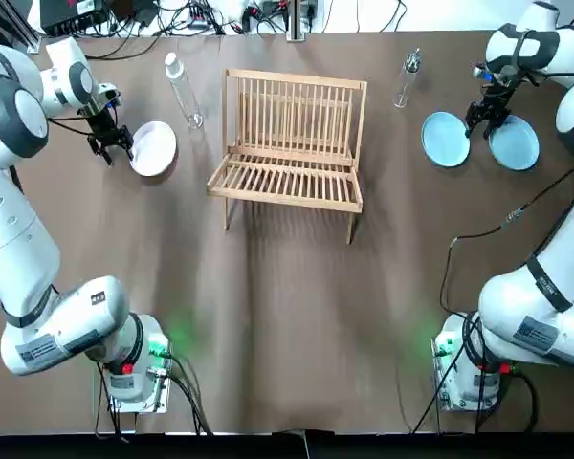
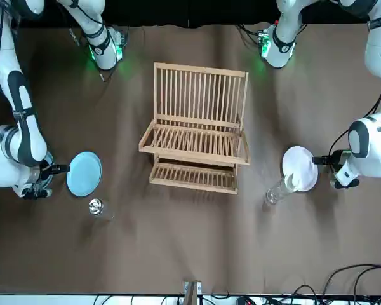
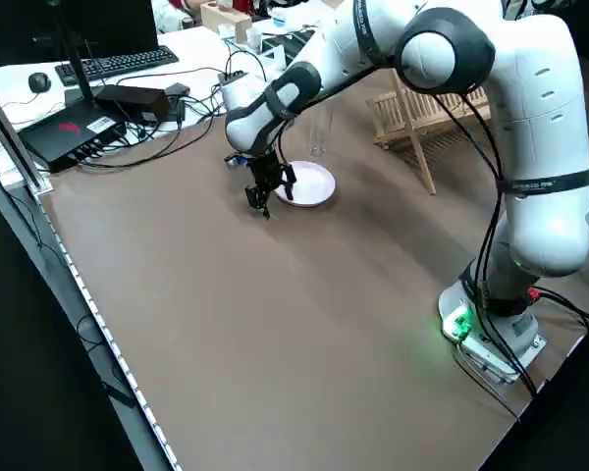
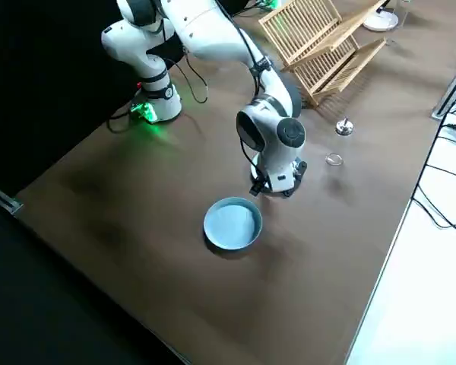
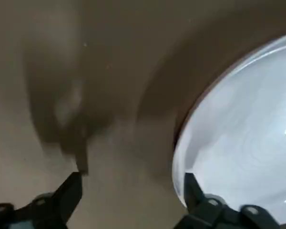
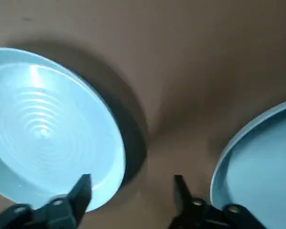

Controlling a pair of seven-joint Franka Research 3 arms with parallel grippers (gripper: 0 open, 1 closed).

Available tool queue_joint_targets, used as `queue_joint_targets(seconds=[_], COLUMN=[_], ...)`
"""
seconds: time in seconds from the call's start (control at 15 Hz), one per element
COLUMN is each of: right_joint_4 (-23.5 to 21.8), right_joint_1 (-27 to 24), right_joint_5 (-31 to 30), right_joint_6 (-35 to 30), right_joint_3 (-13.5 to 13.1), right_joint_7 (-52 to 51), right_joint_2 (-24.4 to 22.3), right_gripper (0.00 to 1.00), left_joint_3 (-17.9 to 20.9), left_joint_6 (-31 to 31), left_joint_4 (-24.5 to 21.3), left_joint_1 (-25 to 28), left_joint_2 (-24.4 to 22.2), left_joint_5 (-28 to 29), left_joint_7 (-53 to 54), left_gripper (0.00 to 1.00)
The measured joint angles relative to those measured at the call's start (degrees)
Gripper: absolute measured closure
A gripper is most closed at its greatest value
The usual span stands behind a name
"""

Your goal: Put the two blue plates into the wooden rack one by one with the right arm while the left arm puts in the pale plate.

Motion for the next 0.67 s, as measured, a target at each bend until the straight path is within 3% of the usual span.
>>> queue_joint_targets(seconds=[0.07,0.2,0.33,0.47,0.53,0.6,0.67], right_joint_4=[-0.01,0.00,-0.01,0.00,0.00,-0.01,-0.02], right_joint_1=[0.01,0.01,-0.02,-0.13,-0.15,-0.15,-0.15], right_joint_5=[0.09,0.12,0.14,0.19,0.23,0.27,0.31], right_joint_6=[0.04,0.08,0.08,-0.01,-0.04,-0.15,-0.18], right_joint_3=[0.06,0.25,0.26,0.25,0.24,0.26,0.27], right_joint_7=[0.00,0.00,0.01,0.06,0.07,0.08,0.10], right_joint_2=[0.42,1.14,1.64,1.77,1.78,1.82,1.96], right_gripper=[0.33,0.39,0.59,0.70,0.70,0.81,0.84], left_joint_3=[-0.12,-0.30,-0.39,-0.52,-0.64,-0.75,-0.90], left_joint_6=[0.11,0.12,0.11,0.11,0.11,-0.26,-0.66], left_joint_4=[0.12,0.31,0.46,0.65,0.76,0.87,0.91], left_joint_1=[-0.06,-0.42,-0.75,-0.82,-0.82,-0.81,-0.81], left_joint_2=[0.10,0.10,0.09,0.03,0.02,-0.13,-0.51], left_joint_5=[-0.03,-0.11,-0.22,-0.35,-0.38,-0.44,-0.51], left_joint_7=[-0.11,-0.49,-0.76,-0.76,-0.87,-1.27,-1.81], left_gripper=[0.16,0.37,0.55,0.73,0.82,0.91,0.96])
